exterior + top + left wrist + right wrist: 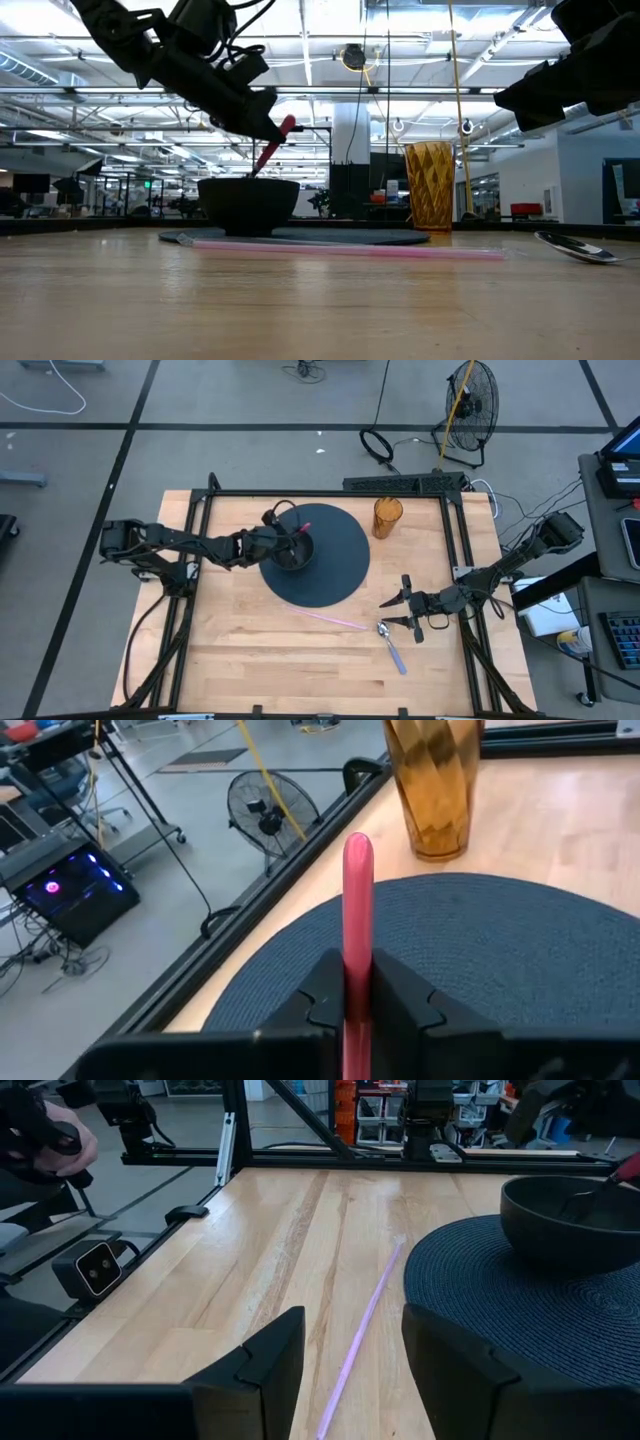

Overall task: Pick & Place Utensil
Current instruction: Put the pink fork into the black bowl, then put the blue spoon into the bowl

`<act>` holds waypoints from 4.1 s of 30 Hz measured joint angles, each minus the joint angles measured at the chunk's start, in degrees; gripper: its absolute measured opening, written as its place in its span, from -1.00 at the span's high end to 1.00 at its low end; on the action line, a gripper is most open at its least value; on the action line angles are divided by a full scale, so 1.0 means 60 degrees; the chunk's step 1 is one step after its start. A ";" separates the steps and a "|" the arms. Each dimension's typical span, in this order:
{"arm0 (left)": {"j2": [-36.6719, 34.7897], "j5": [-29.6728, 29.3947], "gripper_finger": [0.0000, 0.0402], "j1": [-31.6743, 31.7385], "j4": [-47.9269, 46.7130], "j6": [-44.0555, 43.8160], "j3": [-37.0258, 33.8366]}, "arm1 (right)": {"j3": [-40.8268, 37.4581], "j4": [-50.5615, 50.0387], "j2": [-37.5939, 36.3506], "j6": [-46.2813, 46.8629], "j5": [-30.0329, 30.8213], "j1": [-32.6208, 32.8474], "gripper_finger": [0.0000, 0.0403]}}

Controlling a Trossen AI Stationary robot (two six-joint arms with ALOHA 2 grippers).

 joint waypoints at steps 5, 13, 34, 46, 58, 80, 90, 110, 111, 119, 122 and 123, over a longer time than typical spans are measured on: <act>0.0000 0.0004 0.84 -0.0053 -0.0149 0.0054 0.0000 | 0.0000 0.0000 0.0000 0.0001 0.0000 0.0000 0.18; 0.0000 0.0001 0.84 -0.0049 -0.0905 -0.0157 0.0000 | 0.0000 0.0000 0.0000 0.0038 -0.0015 0.0000 0.18; 0.0000 0.0433 0.79 -0.0042 -0.0760 -0.0257 0.0000 | 0.0000 0.0000 0.0000 0.0080 -0.0022 0.0000 0.18; 0.0000 0.0750 0.52 -0.0024 -0.0764 -0.0324 0.0000 | 0.0000 0.0000 0.0000 0.0076 -0.0022 0.0003 0.18; 0.0000 0.0750 0.55 -0.0024 -0.0768 -0.0321 0.0000 | 0.0000 -0.0004 0.0000 0.0073 -0.0025 0.0001 0.18; -0.1122 0.1847 0.55 -0.0437 -0.0938 0.1292 -0.0012 | 0.0000 -0.0056 0.0004 0.0093 -0.0033 0.0002 0.18; -0.3324 0.3921 0.55 -0.1350 -0.2491 0.1154 -0.0007 | 0.0011 -0.0174 0.0004 0.0211 -0.0030 0.0000 0.18; -0.4047 0.2639 0.55 -0.4737 -0.4782 0.0277 -0.0227 | 0.3408 -0.5849 0.1665 0.2871 0.0041 0.0377 0.18; -0.4047 0.2532 0.55 -0.4838 -0.4782 0.0263 -0.0253 | 0.3583 -0.6170 0.1845 0.3199 0.0160 0.0469 0.18; -0.4051 0.1858 0.55 -0.5303 -0.4648 0.0187 -0.0266 | 0.5243 -0.9202 0.3225 0.6011 0.0240 0.1000 0.18; -0.4049 0.1689 0.55 -0.5380 -0.4642 0.0146 -0.0266 | 0.5639 -0.9802 0.3503 0.6856 0.0230 0.1177 0.18; -0.4051 0.1639 0.55 -0.5406 -0.4639 0.0113 -0.0266 | 0.5716 -0.9916 0.3552 0.7162 0.0231 0.1240 0.18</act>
